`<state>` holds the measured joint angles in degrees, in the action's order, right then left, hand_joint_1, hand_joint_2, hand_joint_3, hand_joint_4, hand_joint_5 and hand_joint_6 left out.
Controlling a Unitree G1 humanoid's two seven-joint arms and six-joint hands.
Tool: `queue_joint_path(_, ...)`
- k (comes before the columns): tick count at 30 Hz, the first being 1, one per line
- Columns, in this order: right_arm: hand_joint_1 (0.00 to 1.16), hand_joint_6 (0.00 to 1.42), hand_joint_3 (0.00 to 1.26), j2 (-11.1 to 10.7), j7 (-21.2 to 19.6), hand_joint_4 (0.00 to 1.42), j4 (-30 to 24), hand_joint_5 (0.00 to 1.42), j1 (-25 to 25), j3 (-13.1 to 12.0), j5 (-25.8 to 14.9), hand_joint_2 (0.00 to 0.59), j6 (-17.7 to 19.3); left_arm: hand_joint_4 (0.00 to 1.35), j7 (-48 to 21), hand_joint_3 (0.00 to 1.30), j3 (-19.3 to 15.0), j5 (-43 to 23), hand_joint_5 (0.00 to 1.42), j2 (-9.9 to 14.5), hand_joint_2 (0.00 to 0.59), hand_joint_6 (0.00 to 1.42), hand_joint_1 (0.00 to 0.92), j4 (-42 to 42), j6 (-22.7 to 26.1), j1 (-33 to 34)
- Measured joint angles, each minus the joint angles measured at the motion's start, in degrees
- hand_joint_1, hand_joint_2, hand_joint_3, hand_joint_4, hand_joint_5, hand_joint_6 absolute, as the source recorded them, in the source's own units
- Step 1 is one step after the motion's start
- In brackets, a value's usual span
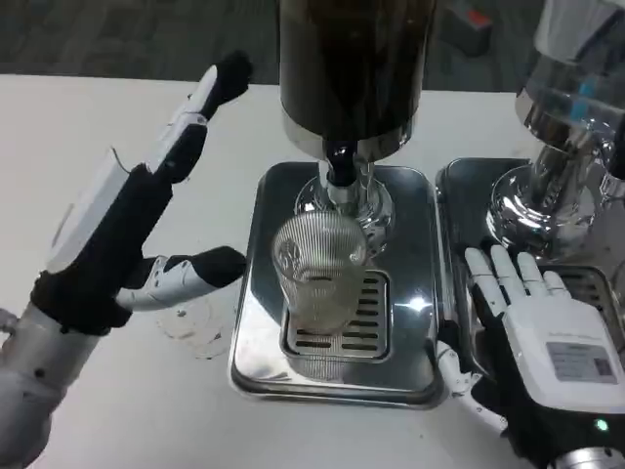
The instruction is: Grasp the cup under the faucet to collect the drink, then remove the cup.
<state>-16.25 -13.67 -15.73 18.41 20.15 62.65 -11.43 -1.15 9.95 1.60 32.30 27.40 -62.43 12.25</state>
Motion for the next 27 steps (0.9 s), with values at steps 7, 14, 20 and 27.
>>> queue_joint_path(7,0.20,0.04,0.06,1.12,-0.02,0.00,0.04,0.00,-0.07,-0.07,-0.45,0.531,-0.25,0.00,-12.89,0.00,0.41,-5.51,0.00,-2.65,0.100,0.00,0.000,0.63,2.75,4.91)
queue_joint_path(14,0.20,0.03,0.06,2.80,-0.84,0.00,-0.01,0.00,0.51,-0.25,-0.44,0.531,-1.43,0.00,-18.04,0.00,0.26,-3.07,0.00,-5.97,0.100,0.00,0.000,3.43,2.71,8.37)
queue_joint_path(20,0.20,0.03,0.07,4.44,-1.99,0.00,-0.51,0.00,2.59,-0.17,-0.14,0.531,-2.46,0.00,-20.51,0.00,0.22,-2.11,0.00,-8.34,0.101,0.00,0.000,6.72,2.19,10.82)
queue_joint_path(27,0.19,0.03,0.07,4.68,-2.66,0.00,-0.52,0.00,3.12,-0.13,0.15,0.531,-2.83,0.00,-20.61,0.00,0.16,1.62,0.02,-8.67,0.102,0.00,0.000,7.29,0.74,11.82)
